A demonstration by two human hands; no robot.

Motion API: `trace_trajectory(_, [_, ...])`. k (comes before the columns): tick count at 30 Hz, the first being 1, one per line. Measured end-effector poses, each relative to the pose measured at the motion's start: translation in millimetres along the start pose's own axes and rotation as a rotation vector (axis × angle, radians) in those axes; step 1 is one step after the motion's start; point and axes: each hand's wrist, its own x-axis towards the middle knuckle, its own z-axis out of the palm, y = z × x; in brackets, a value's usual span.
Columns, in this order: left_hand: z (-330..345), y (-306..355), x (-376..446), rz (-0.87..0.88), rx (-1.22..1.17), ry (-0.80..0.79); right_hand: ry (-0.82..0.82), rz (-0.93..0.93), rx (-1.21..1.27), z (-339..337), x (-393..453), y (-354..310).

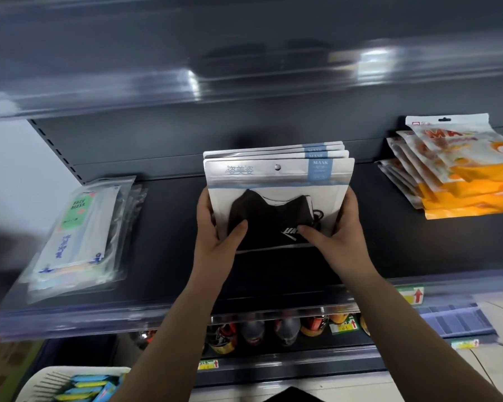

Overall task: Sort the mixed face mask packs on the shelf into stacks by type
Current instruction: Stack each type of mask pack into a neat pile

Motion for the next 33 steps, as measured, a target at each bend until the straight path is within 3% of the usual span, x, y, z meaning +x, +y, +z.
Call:
trace_trajectory(5, [5.4,7.0,-1.1,0.101,0.064,-0.036,-0.022,-0.119,-0.025,3.0,-2.9,-6.0])
trace_trajectory(9, [6.7,16.2,2.4,0.143,-0.009,0.039,0.045,-0.179,0.011,-0.8,0.1,-10.9])
trace_trajectory(13, [16.4,28.1,4.5,0.197,0.088,0.022,0.076,-0.255,-0.135,5.0,11.2,-16.7])
trace_trajectory(18, [9.7,29.3,7.4,0.202,0.056,0.068,0.062,-0.247,-0.172,3.7,12.3,-18.0])
trace_trajectory(21, [11.7,27.8,6.8,0.18,0.076,0.018,0.088,-0.246,-0.14,8.4,9.6,-19.6])
trace_trajectory(25, [5.3,15.0,8.1,0.094,0.014,0.032,0.02,-0.166,-0.062,2.7,6.6,-12.5])
trace_trajectory(28, [0.7,3.3,0.5,0.023,0.1,-0.022,-0.054,-0.088,-0.103,2.3,-1.9,-6.8])
trace_trajectory(33, [6.1,1.6,-3.2,0.006,0.232,0.054,-0.028,-0.082,-0.128,5.9,-2.3,-1.0])
